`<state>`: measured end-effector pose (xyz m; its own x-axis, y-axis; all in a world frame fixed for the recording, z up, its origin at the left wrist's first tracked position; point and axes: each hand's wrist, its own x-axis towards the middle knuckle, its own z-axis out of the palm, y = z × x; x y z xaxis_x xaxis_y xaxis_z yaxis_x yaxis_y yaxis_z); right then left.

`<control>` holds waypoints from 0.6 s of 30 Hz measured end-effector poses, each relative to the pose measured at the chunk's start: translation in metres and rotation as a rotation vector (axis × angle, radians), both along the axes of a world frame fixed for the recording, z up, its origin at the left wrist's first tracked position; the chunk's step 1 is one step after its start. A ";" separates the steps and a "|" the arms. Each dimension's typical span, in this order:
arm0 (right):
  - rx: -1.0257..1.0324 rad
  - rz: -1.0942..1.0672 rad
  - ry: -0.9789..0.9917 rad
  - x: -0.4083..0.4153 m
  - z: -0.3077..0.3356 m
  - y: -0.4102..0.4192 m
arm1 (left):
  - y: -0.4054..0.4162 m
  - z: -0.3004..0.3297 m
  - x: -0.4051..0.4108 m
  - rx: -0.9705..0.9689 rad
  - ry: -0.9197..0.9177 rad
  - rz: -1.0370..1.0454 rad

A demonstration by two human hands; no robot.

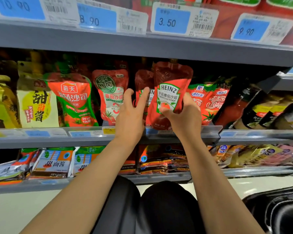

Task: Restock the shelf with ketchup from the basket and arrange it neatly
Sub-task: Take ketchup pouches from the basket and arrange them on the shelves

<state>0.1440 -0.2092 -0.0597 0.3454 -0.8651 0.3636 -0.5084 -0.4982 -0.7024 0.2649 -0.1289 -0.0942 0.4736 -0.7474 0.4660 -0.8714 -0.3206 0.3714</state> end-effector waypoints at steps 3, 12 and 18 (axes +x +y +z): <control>-0.068 -0.074 0.122 -0.006 -0.001 0.008 | -0.007 -0.001 0.000 0.032 -0.014 0.005; -0.024 -0.045 0.105 -0.001 0.009 0.012 | -0.023 -0.009 0.008 0.068 0.002 -0.027; -0.033 -0.075 0.107 0.006 0.002 0.009 | -0.012 -0.015 0.013 -0.012 0.110 -0.117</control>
<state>0.1501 -0.2007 -0.0575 0.3190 -0.8781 0.3565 -0.6161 -0.4780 -0.6261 0.2774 -0.1408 -0.1095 0.4326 -0.7951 0.4252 -0.8562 -0.2145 0.4699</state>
